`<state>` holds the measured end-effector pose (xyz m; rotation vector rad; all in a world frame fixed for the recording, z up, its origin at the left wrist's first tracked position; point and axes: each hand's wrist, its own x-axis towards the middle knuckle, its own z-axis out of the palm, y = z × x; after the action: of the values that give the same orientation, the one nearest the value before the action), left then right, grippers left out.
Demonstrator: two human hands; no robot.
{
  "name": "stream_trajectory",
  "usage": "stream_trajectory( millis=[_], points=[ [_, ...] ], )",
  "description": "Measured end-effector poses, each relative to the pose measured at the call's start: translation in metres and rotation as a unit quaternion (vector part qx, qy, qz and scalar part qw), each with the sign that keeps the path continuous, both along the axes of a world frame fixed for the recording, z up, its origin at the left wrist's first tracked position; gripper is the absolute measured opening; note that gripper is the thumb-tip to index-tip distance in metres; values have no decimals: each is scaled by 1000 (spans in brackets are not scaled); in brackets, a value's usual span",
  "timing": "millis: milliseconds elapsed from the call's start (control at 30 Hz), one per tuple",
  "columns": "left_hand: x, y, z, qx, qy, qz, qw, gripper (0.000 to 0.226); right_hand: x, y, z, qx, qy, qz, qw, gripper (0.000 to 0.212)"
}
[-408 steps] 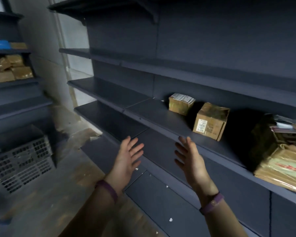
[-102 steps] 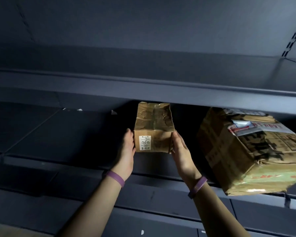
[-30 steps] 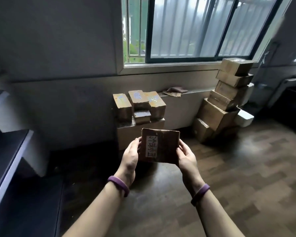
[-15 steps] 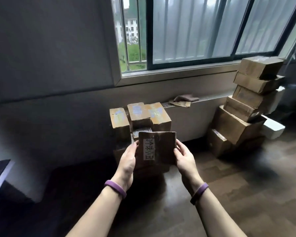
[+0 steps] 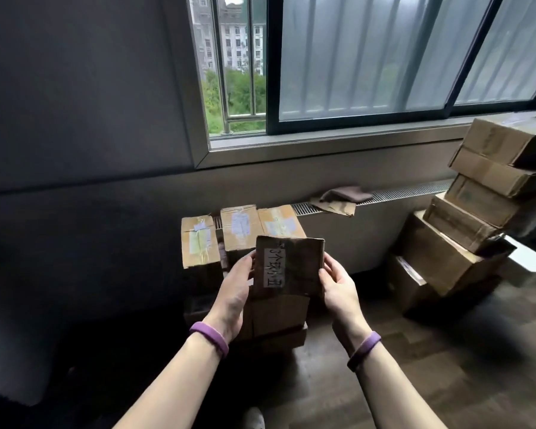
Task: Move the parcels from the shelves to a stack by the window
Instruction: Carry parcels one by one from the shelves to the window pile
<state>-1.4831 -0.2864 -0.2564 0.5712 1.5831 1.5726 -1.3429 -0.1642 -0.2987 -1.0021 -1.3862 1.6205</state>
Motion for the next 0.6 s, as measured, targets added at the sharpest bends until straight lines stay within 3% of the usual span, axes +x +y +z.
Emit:
stream_trajectory(
  millis=[333,600],
  points=[
    [-109,151,-24,2,-32,-36,999,41,-100,140,-17,4,-28,-39,999,38],
    [-153,216,-35,-36,-61,-35,997,35,-136,209,-29,4,-98,-72,993,30]
  ],
)
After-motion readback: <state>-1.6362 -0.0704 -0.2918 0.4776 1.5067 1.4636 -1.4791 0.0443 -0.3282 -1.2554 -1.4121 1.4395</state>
